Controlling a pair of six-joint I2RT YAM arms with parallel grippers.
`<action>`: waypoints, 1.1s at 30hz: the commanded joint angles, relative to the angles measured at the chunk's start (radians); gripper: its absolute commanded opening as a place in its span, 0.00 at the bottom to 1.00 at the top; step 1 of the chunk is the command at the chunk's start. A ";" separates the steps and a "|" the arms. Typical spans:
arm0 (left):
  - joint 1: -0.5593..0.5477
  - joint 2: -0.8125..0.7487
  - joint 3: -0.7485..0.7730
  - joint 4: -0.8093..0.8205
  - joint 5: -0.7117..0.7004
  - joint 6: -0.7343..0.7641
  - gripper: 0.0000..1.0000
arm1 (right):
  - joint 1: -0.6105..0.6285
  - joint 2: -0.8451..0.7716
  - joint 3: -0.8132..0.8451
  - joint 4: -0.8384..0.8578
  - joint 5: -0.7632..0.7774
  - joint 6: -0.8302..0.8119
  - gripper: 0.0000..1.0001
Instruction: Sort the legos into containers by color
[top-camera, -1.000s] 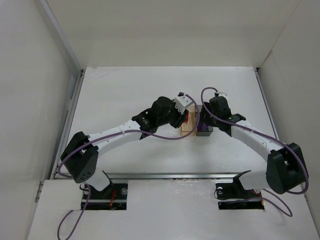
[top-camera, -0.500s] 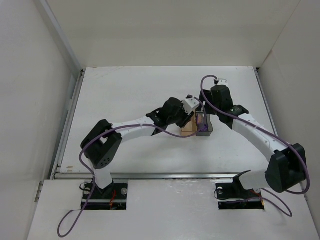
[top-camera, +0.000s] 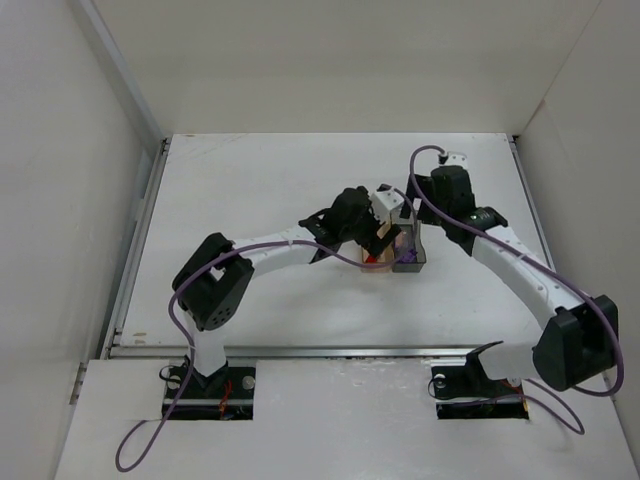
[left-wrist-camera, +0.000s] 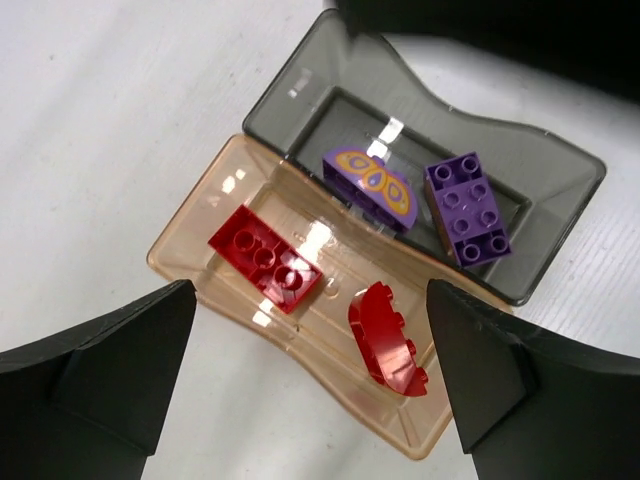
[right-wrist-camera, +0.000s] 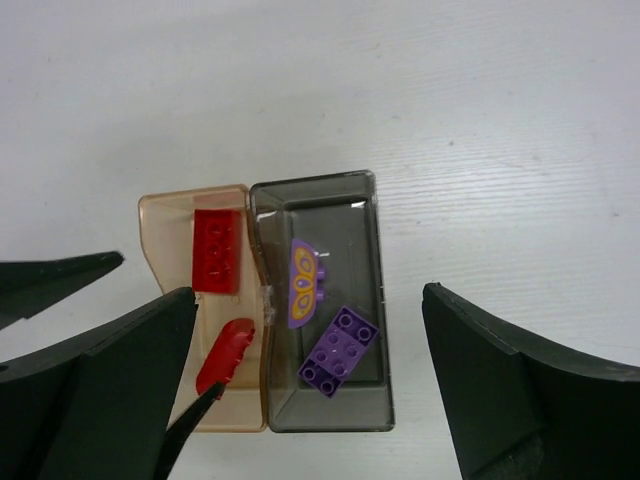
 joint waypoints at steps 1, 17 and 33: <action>0.001 -0.078 0.039 -0.046 -0.047 -0.016 0.99 | -0.060 -0.048 0.086 -0.023 0.042 -0.013 1.00; 0.458 -0.377 -0.030 -0.353 -0.532 -0.341 0.99 | -0.617 0.150 0.384 -0.229 0.061 0.034 1.00; 0.599 -0.648 -0.253 -0.306 -0.527 -0.349 0.99 | -0.626 -0.081 0.255 -0.172 -0.047 0.025 1.00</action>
